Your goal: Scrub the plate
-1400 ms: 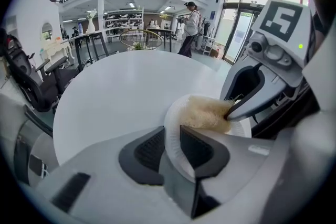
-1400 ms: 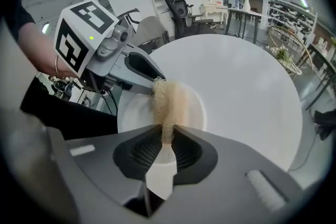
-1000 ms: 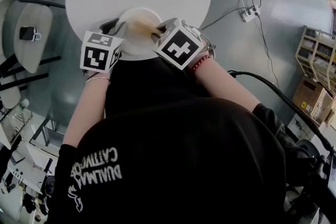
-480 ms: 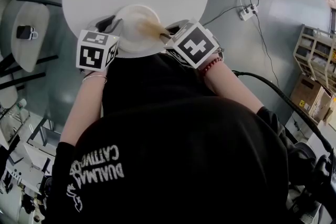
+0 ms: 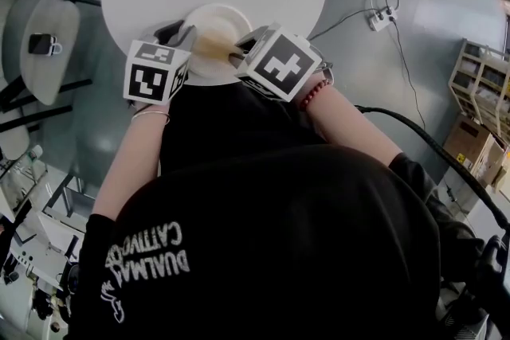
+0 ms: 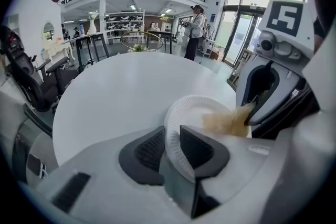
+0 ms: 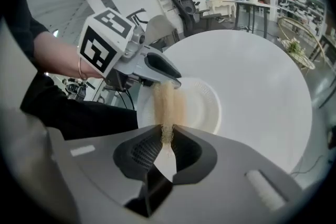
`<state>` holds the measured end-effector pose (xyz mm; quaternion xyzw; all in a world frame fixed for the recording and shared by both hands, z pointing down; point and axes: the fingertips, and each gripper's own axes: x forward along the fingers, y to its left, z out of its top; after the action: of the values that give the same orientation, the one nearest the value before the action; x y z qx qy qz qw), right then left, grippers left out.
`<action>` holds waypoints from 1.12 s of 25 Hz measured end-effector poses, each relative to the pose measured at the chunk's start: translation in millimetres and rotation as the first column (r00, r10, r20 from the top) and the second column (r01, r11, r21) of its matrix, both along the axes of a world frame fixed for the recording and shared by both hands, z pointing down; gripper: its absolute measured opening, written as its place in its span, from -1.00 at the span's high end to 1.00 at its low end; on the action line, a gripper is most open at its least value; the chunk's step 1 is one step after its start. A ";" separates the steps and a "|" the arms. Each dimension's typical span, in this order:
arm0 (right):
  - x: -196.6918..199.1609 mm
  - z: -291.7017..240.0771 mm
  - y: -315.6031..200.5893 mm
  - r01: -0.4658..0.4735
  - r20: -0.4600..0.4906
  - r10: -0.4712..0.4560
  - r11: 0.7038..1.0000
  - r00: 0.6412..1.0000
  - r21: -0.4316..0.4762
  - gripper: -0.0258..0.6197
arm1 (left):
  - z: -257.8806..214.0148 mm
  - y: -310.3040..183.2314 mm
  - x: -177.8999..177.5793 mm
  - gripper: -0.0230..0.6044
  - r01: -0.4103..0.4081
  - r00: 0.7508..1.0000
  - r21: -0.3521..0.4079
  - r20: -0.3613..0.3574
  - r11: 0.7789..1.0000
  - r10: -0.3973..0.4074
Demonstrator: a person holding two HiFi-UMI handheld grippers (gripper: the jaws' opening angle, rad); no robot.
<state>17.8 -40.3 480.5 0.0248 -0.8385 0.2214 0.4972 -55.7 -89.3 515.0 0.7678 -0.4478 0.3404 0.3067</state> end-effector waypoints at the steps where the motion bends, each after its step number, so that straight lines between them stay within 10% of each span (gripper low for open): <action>1: -3.8 4.0 2.2 0.019 -0.019 -0.019 1.000 1.000 0.005 0.75 | -0.3 0.0 0.6 0.63 -0.001 1.000 -0.001 -0.001 1.000 0.001; 28: 31.5 23.0 -0.7 -0.060 -0.203 0.053 0.998 0.978 -0.029 0.75 | 2.9 -0.1 -6.0 0.64 -0.020 1.000 0.030 -0.007 0.999 0.020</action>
<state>49.2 -41.0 503.5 0.0624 -0.7787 0.2462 0.5736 -61.8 -89.4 518.0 0.7779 -0.4441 0.3341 0.2934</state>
